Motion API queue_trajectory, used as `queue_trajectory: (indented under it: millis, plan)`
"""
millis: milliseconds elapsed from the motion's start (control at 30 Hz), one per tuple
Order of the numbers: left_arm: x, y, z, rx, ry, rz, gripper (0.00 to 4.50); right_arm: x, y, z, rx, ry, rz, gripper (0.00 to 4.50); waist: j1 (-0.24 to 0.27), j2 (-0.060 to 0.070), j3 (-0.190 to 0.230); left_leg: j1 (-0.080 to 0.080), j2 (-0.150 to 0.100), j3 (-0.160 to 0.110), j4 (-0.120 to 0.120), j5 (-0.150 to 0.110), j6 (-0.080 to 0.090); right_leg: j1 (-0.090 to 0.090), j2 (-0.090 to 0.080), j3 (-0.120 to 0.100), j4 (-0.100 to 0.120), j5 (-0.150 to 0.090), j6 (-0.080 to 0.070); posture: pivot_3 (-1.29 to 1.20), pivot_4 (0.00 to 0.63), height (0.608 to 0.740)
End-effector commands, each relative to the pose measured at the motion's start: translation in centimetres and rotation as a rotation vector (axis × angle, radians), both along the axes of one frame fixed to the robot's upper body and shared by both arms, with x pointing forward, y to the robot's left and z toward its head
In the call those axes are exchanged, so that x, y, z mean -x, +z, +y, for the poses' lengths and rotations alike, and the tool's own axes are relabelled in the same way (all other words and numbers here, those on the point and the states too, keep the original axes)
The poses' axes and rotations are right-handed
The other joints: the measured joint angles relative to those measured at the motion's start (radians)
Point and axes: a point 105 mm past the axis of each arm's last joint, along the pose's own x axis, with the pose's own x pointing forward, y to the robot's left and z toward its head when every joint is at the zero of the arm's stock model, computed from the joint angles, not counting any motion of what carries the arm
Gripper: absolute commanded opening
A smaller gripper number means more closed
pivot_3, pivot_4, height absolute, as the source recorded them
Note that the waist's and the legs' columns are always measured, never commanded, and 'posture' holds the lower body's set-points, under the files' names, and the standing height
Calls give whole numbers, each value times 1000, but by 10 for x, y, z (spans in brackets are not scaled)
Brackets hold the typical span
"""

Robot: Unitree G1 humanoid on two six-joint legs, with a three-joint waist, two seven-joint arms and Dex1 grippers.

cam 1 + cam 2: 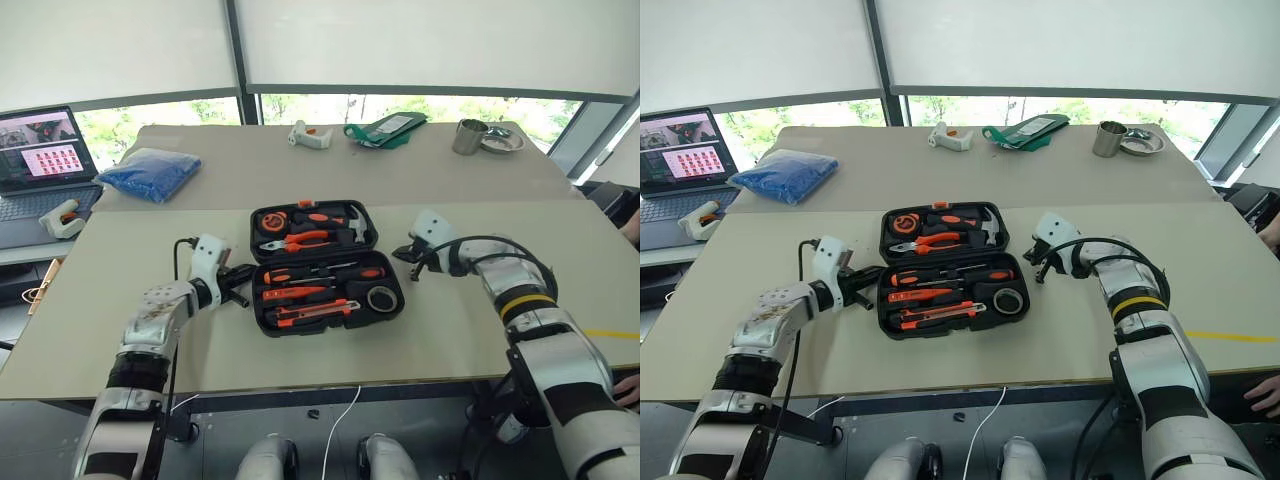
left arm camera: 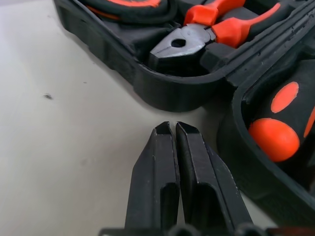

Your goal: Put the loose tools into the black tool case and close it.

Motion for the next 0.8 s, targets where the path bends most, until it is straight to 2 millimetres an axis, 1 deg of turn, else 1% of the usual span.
queue_trajectory:
  millis: [33, 133, 200, 333, 533, 667, 700, 800]
  plan:
    - [-3, 9, -10, -15, -68, -51, 198, 6, 21, 20, -45, 158, -58, 23, 0, 0, 0, 0, 0, 0, 0, 0, 0, 0, 0, 0, 0, 0, 0, 0, 150, 740]
    - [2, 11, -19, -26, -159, -78, 198, 17, 17, 26, -59, 257, -47, 23, 0, 0, 0, 0, 0, 0, 0, 0, 0, 0, 0, 0, 0, 0, 0, 0, 150, 740]
    - [6, 11, -23, -32, -209, -90, 198, 21, 16, 26, -66, 285, -43, 23, 1, 0, 0, 0, 0, -1, 0, 0, 1, 0, 0, 0, 0, 0, 0, 0, 150, 740]
    - [26, 7, -38, -73, -361, -95, 198, 37, 11, 19, -76, 336, 1, 23, 1, 0, 0, 0, 0, 0, -1, 0, 1, 0, 0, 0, 0, 0, 0, 0, 150, 740]
    - [36, 5, -44, -78, -378, -105, 198, 55, 2, 1, -60, 308, 40, 23, 8, 0, 0, 0, 0, -1, -1, -1, 2, 0, -2, 0, -1, 0, 0, 0, 150, 740]
    - [34, 4, -41, -82, -338, -112, 198, 63, 0, -4, -83, 268, 68, 23, 16, 0, 0, 0, 0, -1, 0, -2, 3, 1, -2, 0, 0, 0, 0, 0, 150, 740]
    - [34, 4, -40, -73, -329, -105, 198, 64, 0, -4, -90, 258, 68, 23, 17, 0, 0, 0, 0, -1, 1, -5, 8, 1, -2, 0, 0, 0, 0, 0, 150, 740]
    - [30, 4, -31, -43, -284, -74, 198, 67, 0, -9, -103, 225, 95, 23, 18, 0, 0, 0, 0, -2, 1, -5, 8, 1, -2, 0, 0, 0, 0, 0, 150, 740]
